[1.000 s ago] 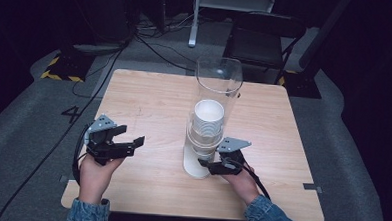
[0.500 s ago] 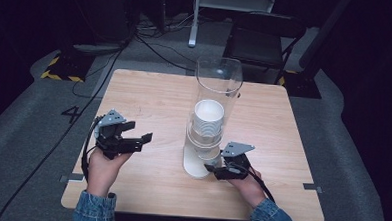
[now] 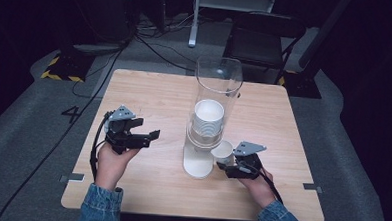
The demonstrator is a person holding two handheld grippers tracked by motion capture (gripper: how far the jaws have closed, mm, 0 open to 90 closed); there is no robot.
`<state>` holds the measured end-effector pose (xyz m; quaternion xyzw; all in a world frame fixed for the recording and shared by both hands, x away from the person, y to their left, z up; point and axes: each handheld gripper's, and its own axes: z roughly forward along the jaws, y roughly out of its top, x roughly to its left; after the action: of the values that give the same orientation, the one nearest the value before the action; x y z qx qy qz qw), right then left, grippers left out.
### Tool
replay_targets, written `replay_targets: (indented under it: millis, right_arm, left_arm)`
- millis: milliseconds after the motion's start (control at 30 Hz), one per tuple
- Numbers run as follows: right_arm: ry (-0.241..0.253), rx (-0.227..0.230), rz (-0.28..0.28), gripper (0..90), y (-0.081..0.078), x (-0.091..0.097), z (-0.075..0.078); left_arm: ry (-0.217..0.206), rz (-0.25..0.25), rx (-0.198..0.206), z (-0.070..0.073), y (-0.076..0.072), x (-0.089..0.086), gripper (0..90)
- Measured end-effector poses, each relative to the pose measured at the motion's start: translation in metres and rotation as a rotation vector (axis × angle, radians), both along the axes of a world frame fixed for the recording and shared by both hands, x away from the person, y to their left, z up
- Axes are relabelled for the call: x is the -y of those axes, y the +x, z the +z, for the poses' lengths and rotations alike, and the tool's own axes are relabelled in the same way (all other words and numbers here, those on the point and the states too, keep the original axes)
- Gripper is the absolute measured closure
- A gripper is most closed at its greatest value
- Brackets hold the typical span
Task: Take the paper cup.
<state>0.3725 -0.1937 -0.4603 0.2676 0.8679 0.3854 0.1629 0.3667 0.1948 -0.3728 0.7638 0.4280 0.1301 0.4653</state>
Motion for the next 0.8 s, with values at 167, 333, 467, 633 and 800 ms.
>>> replay_targets:
  millis: [167, 333, 467, 633, 800]
  right_arm:
    - [0.017, 0.004, -0.072, 34.4, 0.007, 0.018, 0.005]
    - [0.065, 0.032, -0.112, 34.4, 0.01, 0.031, 0.017]
    - [0.094, 0.045, -0.136, 34.3, 0.013, 0.037, 0.021]
    - [0.121, 0.061, -0.165, 34.1, 0.017, 0.043, 0.024]
    - [0.182, 0.11, -0.214, 33.8, 0.025, 0.051, 0.024]
  left_arm:
    - [0.001, 0.0, -0.001, 0.0, 0.001, 0.001, 22.4]
    - [0.001, 0.009, -0.002, -0.001, -0.001, 0.0, 22.3]
    - [0.006, 0.021, -0.004, -0.002, -0.002, -0.003, 22.3]
    - [0.008, 0.032, -0.007, -0.004, -0.006, -0.007, 22.3]
    - [0.008, 0.053, -0.011, -0.006, -0.011, -0.012, 22.3]
